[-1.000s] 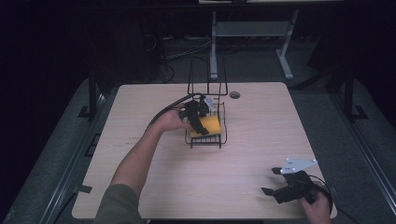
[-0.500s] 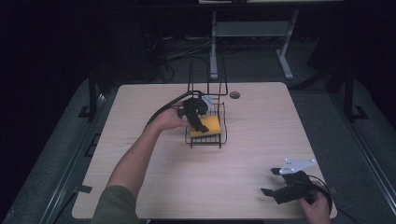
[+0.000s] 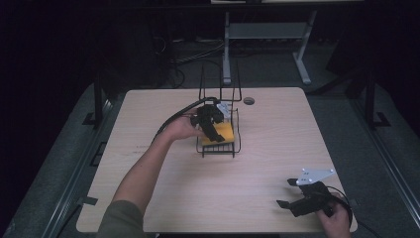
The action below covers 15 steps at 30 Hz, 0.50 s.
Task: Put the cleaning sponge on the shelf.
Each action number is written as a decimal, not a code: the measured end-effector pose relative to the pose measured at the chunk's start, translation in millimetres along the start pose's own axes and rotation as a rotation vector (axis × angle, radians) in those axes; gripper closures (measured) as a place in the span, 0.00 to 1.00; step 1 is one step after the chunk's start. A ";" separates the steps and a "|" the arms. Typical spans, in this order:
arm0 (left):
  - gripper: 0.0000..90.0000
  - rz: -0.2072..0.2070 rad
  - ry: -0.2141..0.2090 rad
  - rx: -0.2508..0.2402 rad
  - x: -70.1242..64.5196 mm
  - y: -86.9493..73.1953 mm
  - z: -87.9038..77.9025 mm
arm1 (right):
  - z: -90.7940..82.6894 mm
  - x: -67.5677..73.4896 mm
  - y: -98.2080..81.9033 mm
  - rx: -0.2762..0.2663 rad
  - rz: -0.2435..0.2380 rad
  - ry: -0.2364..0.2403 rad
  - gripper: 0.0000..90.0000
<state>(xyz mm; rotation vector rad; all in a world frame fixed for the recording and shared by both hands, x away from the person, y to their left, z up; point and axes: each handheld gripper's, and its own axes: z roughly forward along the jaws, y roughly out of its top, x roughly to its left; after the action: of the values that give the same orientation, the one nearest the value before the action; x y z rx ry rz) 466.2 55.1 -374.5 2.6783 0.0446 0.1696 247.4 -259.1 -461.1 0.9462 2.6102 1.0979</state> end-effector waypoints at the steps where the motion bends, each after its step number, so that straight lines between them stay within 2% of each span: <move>1: 0.24 0.004 0.004 -0.004 -1.1 1.0 -0.4 | 0.2 -0.4 -0.1 0.000 -0.003 0.002 0.15; 5: 0.24 0.024 0.024 -0.008 -5.0 3.8 -3.9 | -0.4 -0.6 -0.3 0.001 -0.005 0.000 0.15; 15: 0.24 0.050 0.006 0.009 -14.9 7.3 -5.1 | -0.7 -1.1 -0.6 0.002 0.002 0.003 0.15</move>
<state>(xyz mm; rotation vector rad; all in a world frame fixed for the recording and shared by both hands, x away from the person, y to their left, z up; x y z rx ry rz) 450.8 49.9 -368.5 2.6890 -0.0200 0.1942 247.8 -260.4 -461.1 0.9486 2.6138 1.0993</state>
